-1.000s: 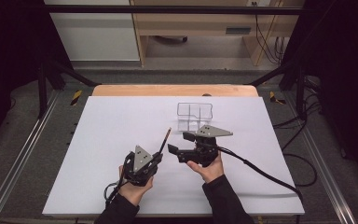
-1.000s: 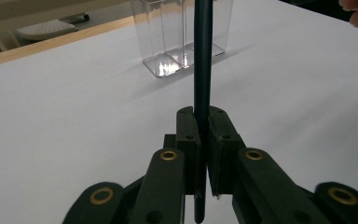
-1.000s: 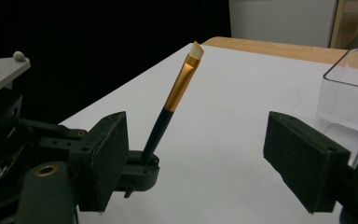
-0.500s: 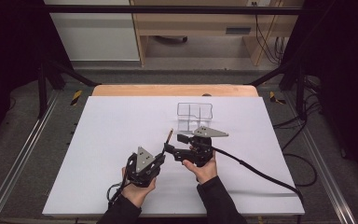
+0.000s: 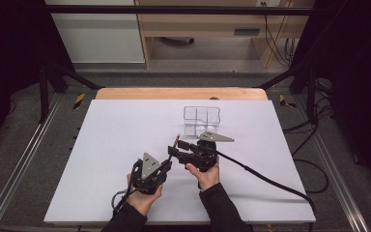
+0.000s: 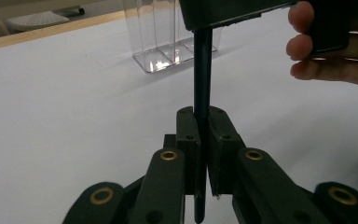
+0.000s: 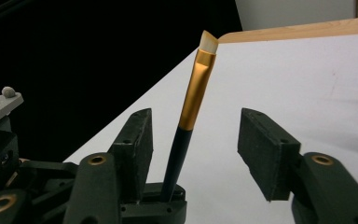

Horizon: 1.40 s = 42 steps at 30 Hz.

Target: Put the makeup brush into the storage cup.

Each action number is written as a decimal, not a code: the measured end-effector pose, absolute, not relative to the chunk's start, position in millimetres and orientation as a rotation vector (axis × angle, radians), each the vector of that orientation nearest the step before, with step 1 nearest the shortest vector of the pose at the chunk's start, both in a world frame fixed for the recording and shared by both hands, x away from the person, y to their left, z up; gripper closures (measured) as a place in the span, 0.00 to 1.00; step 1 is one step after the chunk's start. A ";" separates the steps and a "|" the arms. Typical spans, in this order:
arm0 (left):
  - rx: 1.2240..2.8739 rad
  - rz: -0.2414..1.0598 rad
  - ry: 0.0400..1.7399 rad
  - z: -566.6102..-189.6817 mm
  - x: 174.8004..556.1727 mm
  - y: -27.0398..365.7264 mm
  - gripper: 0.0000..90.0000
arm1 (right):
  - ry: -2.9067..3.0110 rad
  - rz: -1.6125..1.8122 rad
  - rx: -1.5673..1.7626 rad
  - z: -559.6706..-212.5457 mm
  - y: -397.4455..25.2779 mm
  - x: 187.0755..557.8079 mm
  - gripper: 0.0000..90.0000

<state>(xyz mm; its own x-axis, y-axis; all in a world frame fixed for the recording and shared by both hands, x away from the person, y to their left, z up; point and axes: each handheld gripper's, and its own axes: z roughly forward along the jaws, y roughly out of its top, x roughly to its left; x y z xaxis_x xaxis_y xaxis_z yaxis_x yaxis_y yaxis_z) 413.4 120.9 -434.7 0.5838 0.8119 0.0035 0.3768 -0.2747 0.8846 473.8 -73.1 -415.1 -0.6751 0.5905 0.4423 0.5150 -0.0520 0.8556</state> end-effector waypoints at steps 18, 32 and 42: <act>1.869 0.581 0.970 -435.3 412.7 119.9 0.93 | 2.102 1.941 1.302 -414.2 -72.6 474.1 0.83; 1.860 0.564 0.971 -434.4 413.1 120.5 0.93 | 2.106 1.990 1.321 -413.3 -73.3 474.5 0.93; 1.865 0.530 0.960 -432.6 415.3 124.2 0.74 | 2.084 1.972 1.300 -409.8 -76.1 476.1 0.93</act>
